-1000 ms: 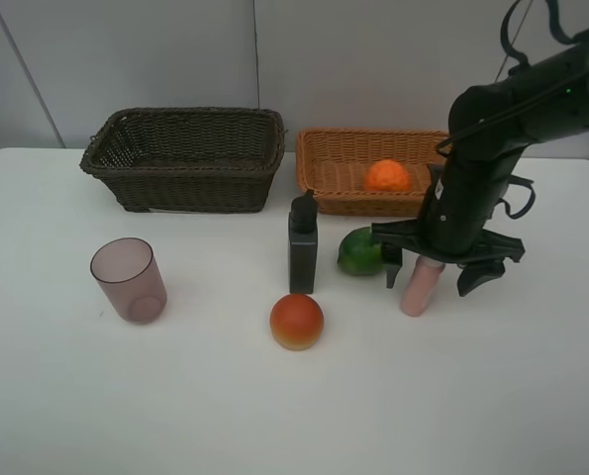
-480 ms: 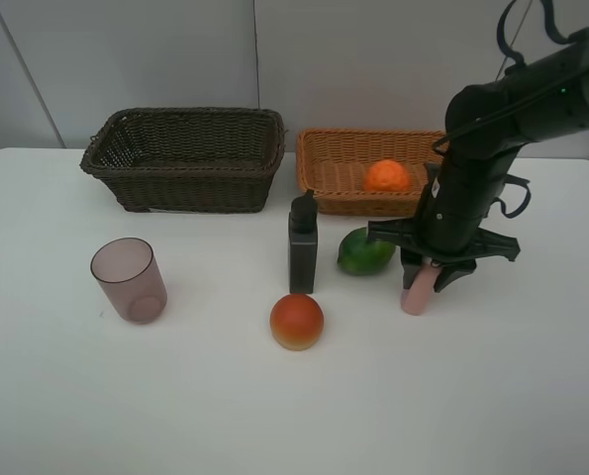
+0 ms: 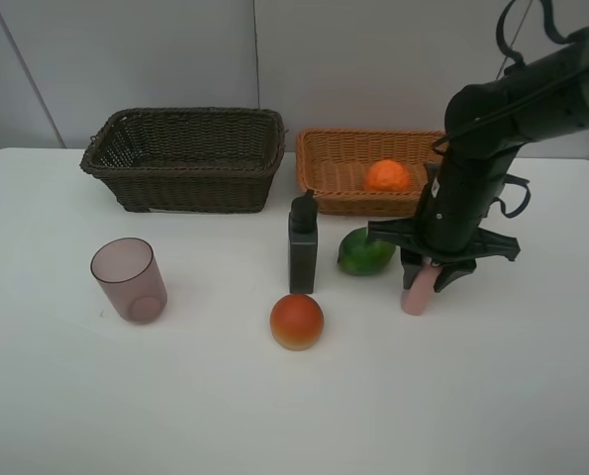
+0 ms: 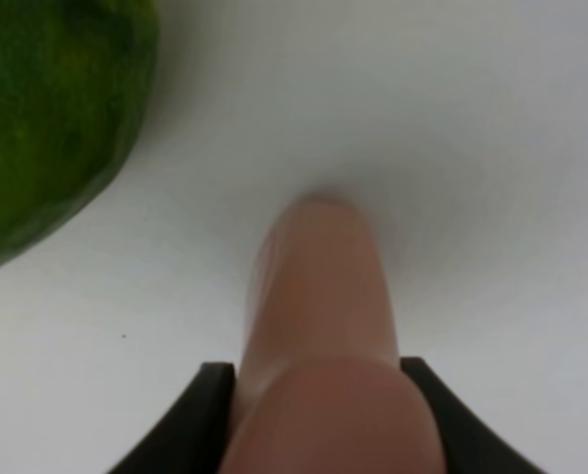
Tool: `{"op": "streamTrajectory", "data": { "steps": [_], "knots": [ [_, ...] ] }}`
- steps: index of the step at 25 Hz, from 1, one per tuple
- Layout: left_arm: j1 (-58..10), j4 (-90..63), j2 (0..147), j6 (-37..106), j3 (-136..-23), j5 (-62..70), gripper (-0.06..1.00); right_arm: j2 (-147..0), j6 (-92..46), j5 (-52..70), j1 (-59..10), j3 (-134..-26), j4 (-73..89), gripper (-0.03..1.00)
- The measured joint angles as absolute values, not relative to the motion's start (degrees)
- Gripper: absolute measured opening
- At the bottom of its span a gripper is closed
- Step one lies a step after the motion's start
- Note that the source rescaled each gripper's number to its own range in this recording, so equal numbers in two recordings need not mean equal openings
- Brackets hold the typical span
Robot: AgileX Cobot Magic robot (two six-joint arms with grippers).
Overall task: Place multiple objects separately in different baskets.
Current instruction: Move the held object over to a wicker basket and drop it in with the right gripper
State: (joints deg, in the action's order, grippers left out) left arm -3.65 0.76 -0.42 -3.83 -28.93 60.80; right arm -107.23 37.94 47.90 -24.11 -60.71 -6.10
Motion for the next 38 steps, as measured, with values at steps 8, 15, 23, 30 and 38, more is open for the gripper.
{"op": "streamTrajectory", "data": {
  "steps": [8,15,23,30,38],
  "knots": [
    [-3.65,0.76,-0.42,-3.83,-28.93,60.80,1.00,-106.03,24.41,63.70,-25.15,-66.62,-6.25,0.00],
    [-3.65,0.76,-0.42,-3.83,-28.93,60.80,1.00,-103.29,12.61,69.35,-29.13,-80.38,-6.61,0.00],
    [-3.65,0.76,-0.42,-3.83,-28.93,60.80,1.00,-108.34,10.87,69.93,-34.11,-97.67,-6.39,0.00],
    [-3.65,0.76,-0.42,-3.83,-28.93,60.80,1.00,-119.68,7.24,70.10,-38.66,-116.09,-4.59,0.00],
    [-3.65,0.76,-0.42,-3.83,-28.93,60.80,1.00,-129.03,6.28,62.86,-40.01,-128.01,-3.51,0.00]
  ]
}}
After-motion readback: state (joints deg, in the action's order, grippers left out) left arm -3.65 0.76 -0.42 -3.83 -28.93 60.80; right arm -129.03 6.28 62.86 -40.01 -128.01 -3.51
